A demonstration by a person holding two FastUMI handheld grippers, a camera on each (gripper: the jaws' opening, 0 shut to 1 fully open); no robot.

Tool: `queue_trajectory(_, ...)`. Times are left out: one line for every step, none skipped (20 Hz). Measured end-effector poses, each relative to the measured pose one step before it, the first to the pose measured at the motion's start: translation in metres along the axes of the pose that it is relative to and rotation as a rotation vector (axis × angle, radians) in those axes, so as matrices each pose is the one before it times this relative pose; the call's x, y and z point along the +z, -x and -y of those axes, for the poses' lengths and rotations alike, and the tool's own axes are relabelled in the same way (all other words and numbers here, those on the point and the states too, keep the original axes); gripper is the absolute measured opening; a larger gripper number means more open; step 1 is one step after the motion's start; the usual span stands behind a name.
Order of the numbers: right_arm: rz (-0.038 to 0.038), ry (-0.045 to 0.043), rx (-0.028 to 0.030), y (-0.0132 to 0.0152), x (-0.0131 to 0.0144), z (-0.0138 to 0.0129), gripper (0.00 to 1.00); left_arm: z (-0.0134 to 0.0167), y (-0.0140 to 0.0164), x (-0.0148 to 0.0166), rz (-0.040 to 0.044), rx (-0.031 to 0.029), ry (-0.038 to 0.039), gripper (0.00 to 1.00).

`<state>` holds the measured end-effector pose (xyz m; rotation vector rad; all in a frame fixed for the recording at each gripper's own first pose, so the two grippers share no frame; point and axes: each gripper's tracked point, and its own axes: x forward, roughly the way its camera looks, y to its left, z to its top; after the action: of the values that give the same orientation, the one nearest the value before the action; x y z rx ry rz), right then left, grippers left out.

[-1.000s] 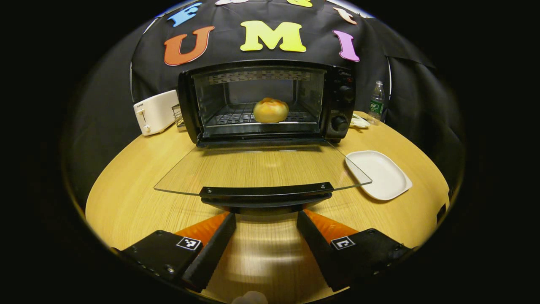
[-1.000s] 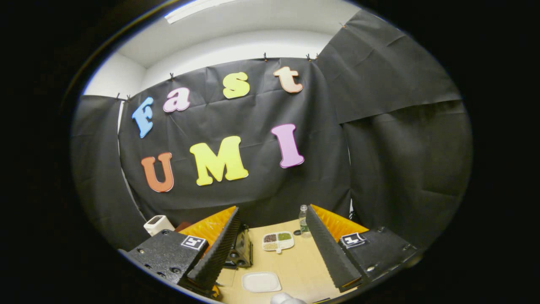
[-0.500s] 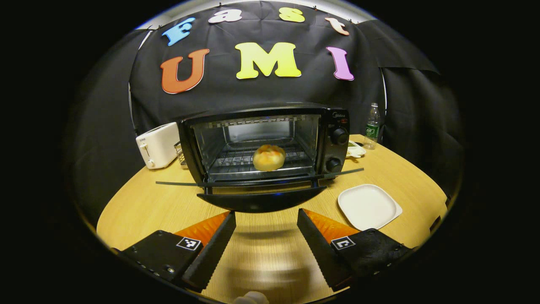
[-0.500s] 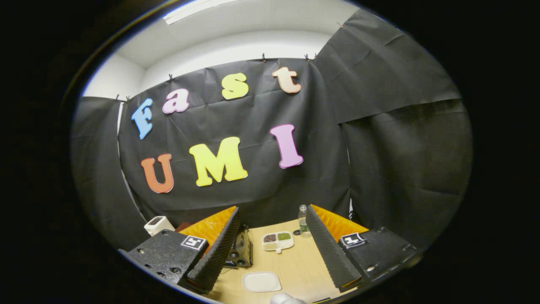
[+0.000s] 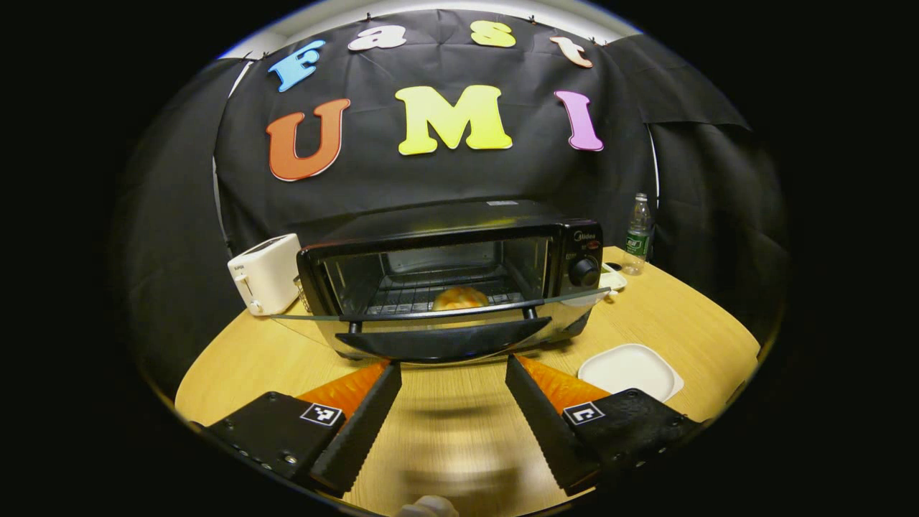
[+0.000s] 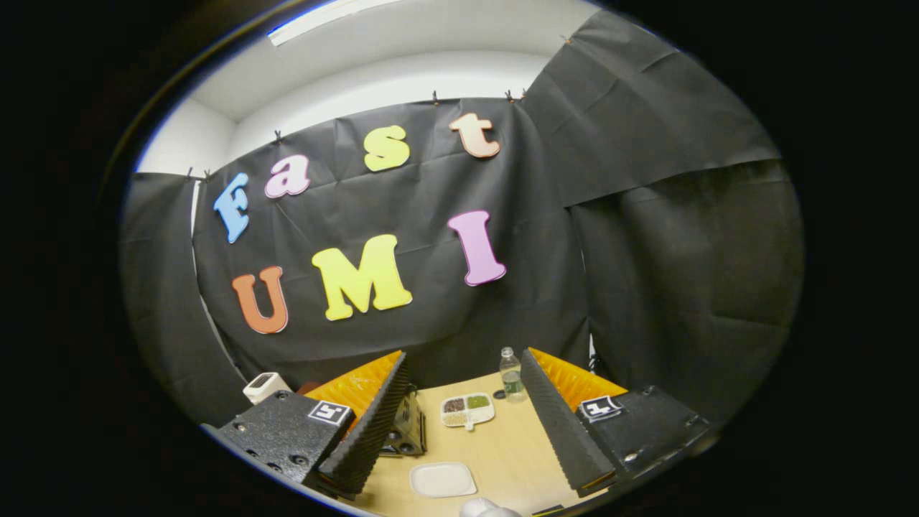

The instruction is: Open the electric oven with the left hand, put the food in, and close the electric oven.

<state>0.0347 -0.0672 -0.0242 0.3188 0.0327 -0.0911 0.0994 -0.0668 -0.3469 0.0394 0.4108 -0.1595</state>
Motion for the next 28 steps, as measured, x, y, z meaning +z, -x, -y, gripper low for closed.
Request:
queue_trajectory(0.00224, -0.00022, 0.00058, -0.00082, -0.00031, -0.00055, 0.96, 0.00190, -0.00090, 0.00379, 0.00871, -0.00232, -0.00276, 0.95)
queue_trajectory(-0.00370, 0.00135, -0.00333, -0.00121, -0.00077, 0.00153, 0.96, 0.00041, -0.00234, 0.00392, 0.00517, 0.00112, -0.00761, 0.96)
queue_trajectory(-0.00109, -0.00385, 0.00195, -0.00078, -0.00092, -0.00029, 0.96, -0.00059, -0.00224, 0.00387, 0.00720, -0.00133, -0.00526, 1.00)
queue_trajectory(-0.00105, -0.00462, -0.00335, -0.00038, -0.00028, 0.00125, 0.96, -0.00060, -0.00343, 0.00506, 0.00735, 0.00051, -0.00234, 1.00)
queue_trajectory(-0.00250, -0.00395, 0.00145, -0.00194, -0.00032, 0.00018, 0.96, 0.00059, -0.00321, 0.00459, 0.00679, -0.00283, -0.00132, 0.96)
queue_trajectory(-0.00183, -0.00141, -0.00355, -0.00117, -0.00025, 0.00146, 0.96, -0.00149, -0.00429, 0.00486, 0.00758, 0.00164, 0.00349, 0.96)
queue_trajectory(0.00006, -0.00202, -0.00172, -0.00101, -0.00003, 0.00104, 0.96, -0.00135, -0.00570, 0.00385, 0.00173, 0.00373, 0.00425, 0.96)
queue_trajectory(-0.00034, -0.00490, -0.00077, 0.00064, 0.00046, 0.00014, 0.96, 0.00017, -0.00412, 0.00188, 0.00159, -0.00042, 0.00918, 0.96)
queue_trajectory(0.00063, -0.00065, -0.00204, -0.00147, 0.00052, 0.00026, 0.96, 0.00094, -0.00403, 0.00470, 0.00394, 0.00248, 0.00864, 0.96)
queue_trajectory(0.00294, 0.00191, -0.00115, -0.00083, -0.00023, 0.00045, 0.96, 0.00095, -0.00503, 0.00726, 0.01505, -0.00097, -0.01018, 0.96)
queue_trajectory(-0.00119, 0.00387, -0.00232, -0.00149, 0.00001, 0.00060, 0.96, 0.00039, -0.00434, 0.00089, -0.00191, -0.00363, -0.01191, 0.96)
queue_trajectory(-0.00360, 0.00216, -0.00158, -0.00082, -0.00091, 0.00074, 0.96, 0.00100, -0.00345, 0.00139, 0.00365, -0.00191, 0.00234, 0.95)
queue_trajectory(-0.00254, -0.00379, -0.00275, -0.00080, -0.00061, 0.00115, 0.96, 0.00274, -0.00247, -0.00455, -0.00400, -0.00249, 0.00982, 1.00)
queue_trajectory(-0.00195, -0.00503, 0.00018, -0.00057, -0.00027, 0.00051, 0.96, -0.00169, -0.00301, -0.00216, -0.01442, 0.00558, 0.00954, 0.96)
queue_trajectory(-0.00114, -0.00096, -0.00336, -0.00099, -0.00118, 0.00130, 0.96, -0.00117, -0.00216, 0.00096, -0.00194, 0.00630, 0.01103, 0.96)
queue_trajectory(-0.00465, 0.00243, -0.00255, -0.00205, -0.00137, 0.00179, 0.96, 0.00035, -0.00279, 0.00228, 0.00425, -0.00148, 0.00912, 0.96)
queue_trajectory(-0.00360, 0.00134, -0.00158, -0.00109, -0.00149, 0.00036, 0.96, -0.00163, -0.00300, 0.00143, 0.00113, 0.00119, 0.00004, 0.96)
queue_trajectory(-0.00423, -0.00092, -0.00196, -0.00077, -0.00069, 0.00096, 0.96, -0.00112, -0.00062, 0.00158, -0.00101, 0.00418, -0.00434, 0.96)
queue_trajectory(-0.00326, -0.00477, -0.00003, -0.00037, -0.00086, 0.00068, 0.96, -0.00095, -0.00072, 0.00356, 0.01127, -0.00084, 0.00139, 0.96)
queue_trajectory(-0.00219, -0.00381, 0.00344, -0.00070, -0.00109, -0.00112, 0.96, -0.00016, -0.00016, -0.00025, -0.00485, 0.00058, 0.00136, 0.96)
queue_trajectory(-0.00222, 0.00434, -0.00030, -0.00088, -0.00145, -0.00064, 0.96, -0.00030, 0.00372, -0.00319, -0.01215, 0.00407, 0.00069, 0.96)
queue_trajectory(-0.00294, 0.00661, 0.00535, -0.00108, -0.00066, -0.00042, 0.96, 0.00125, 0.00475, 0.00031, 0.00116, -0.00239, 0.01033, 0.96)
queue_trajectory(-0.00128, 0.00657, 0.00234, 0.00006, -0.00104, -0.00220, 0.96, 0.00231, 0.00621, 0.00307, 0.00120, -0.00296, 0.00079, 0.96)
queue_trajectory(0.00571, 0.00769, 0.00923, -0.00003, 0.00202, -0.00325, 0.96, -0.00134, 0.00914, 0.00738, 0.01566, -0.00289, -0.01073, 0.96)
queue_trajectory(0.00638, 0.00976, 0.00699, -0.00023, 0.00293, -0.00370, 0.96, -0.00152, 0.01236, 0.01233, 0.03380, 0.00193, -0.00385, 0.96)
queue_trajectory(0.01271, 0.01177, 0.00833, 0.00019, 0.00364, -0.00348, 0.96, -0.00029, 0.01272, 0.01228, 0.02347, -0.00509, -0.00022, 0.96)
queue_trajectory(0.01170, 0.01075, 0.00898, 0.00110, 0.00384, -0.00444, 0.96, -0.00035, 0.01679, 0.00871, 0.01903, 0.00481, -0.00867, 0.95)
queue_trajectory(0.00603, 0.01517, 0.00961, 0.00039, 0.00336, -0.00527, 0.96, -0.00165, 0.01492, 0.01567, 0.03162, 0.00418, -0.00623, 1.00)
